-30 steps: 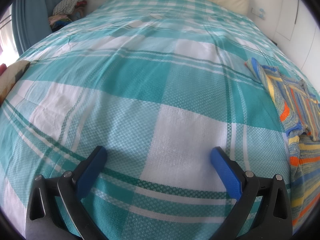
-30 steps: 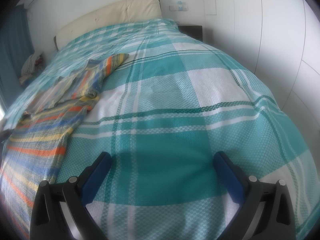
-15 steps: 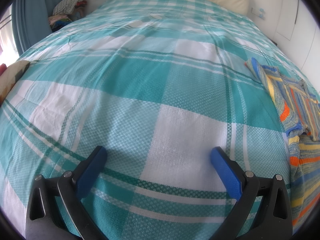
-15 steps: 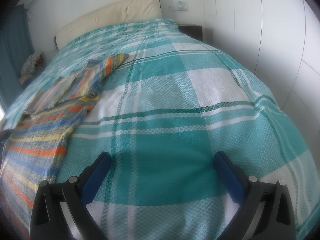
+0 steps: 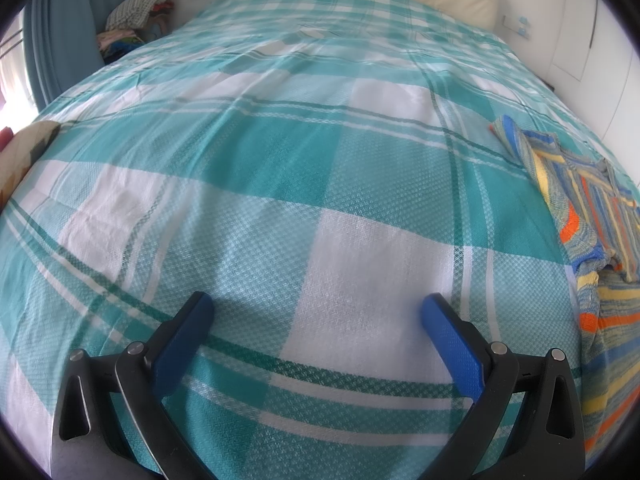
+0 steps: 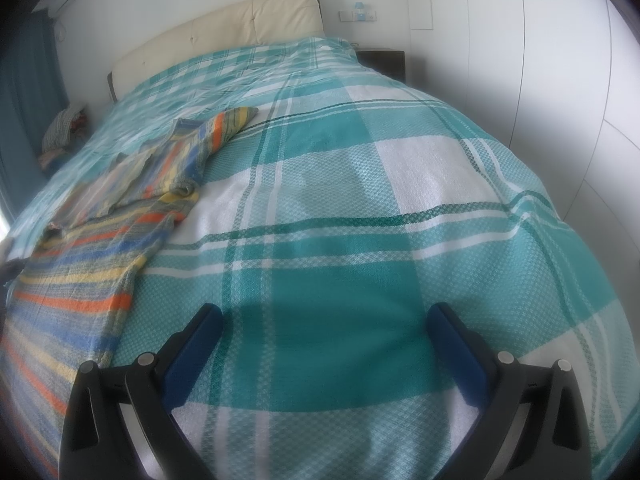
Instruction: Fold small clothes
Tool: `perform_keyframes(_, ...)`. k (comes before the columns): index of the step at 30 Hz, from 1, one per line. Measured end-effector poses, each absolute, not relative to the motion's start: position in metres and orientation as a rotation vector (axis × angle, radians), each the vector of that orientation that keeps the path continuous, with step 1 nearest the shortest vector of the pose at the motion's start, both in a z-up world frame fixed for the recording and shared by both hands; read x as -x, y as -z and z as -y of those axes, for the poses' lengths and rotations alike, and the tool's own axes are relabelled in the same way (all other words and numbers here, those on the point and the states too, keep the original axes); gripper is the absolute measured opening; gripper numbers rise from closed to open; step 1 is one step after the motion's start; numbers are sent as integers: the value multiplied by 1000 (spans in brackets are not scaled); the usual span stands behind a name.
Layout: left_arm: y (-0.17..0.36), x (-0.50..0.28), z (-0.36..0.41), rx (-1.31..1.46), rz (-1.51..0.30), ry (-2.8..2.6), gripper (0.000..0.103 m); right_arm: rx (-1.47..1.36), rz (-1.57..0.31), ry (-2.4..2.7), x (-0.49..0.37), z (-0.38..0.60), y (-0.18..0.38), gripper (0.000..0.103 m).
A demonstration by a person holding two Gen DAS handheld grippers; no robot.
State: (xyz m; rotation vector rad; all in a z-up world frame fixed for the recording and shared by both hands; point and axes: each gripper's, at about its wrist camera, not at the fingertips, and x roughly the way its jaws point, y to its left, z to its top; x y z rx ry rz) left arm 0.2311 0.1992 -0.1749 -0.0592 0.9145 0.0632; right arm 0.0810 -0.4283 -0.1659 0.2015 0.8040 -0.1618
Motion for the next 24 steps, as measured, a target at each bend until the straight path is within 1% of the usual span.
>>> perform_keyframes(5,175,-233,-200,58,-925,-68,103,-204,-803,160,-81,428,166,101)
perform_keyframes(9,172,-233,-200,78,-968,-76,103,-209,-802,158,-79,429,165,101)
perform_keyframes(13,160,-210,-186,48,-986,-99,101,-209,-804,158,-79,429,165,101)
perform_keyframes(20,96,-146,-159,-36,-805,-161,102,-202,-809,161,-80,428,166,102)
perform_keyframes(24,66,-127,-147,-58,-736,-172,102,-199,-809,163,-80,427,166,102)
